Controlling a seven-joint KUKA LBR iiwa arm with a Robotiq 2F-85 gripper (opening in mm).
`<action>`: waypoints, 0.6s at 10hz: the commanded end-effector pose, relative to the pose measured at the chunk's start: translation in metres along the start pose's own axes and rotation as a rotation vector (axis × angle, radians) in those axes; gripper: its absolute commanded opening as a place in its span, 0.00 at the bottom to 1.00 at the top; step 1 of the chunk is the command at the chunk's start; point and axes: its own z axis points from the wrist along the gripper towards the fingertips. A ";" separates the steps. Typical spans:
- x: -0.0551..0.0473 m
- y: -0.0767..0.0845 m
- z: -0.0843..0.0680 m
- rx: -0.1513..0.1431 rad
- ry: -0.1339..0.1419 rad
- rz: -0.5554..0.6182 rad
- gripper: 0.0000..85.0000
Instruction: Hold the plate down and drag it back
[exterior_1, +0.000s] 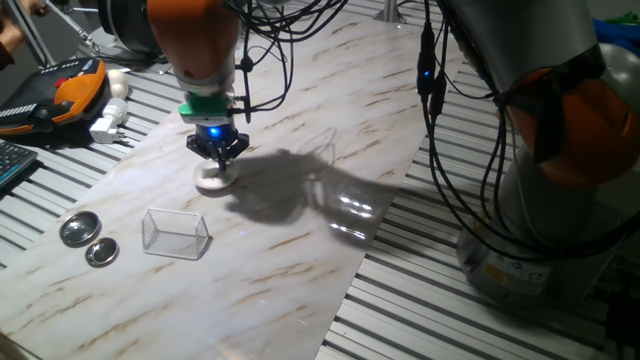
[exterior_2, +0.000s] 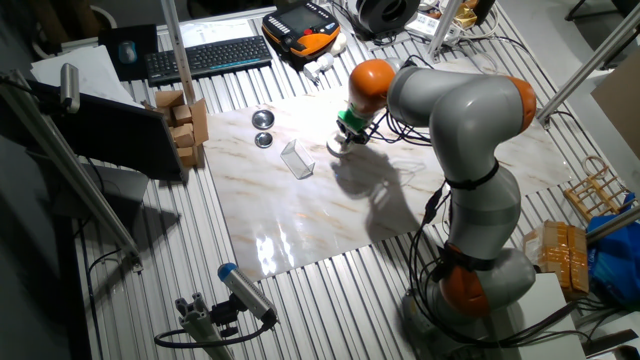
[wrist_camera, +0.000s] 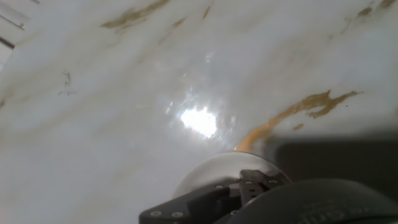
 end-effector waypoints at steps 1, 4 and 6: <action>-0.002 -0.002 0.000 -0.002 -0.004 -0.007 0.00; -0.005 -0.004 -0.003 0.005 -0.017 -0.015 0.00; -0.004 -0.005 -0.006 0.008 -0.016 -0.020 0.00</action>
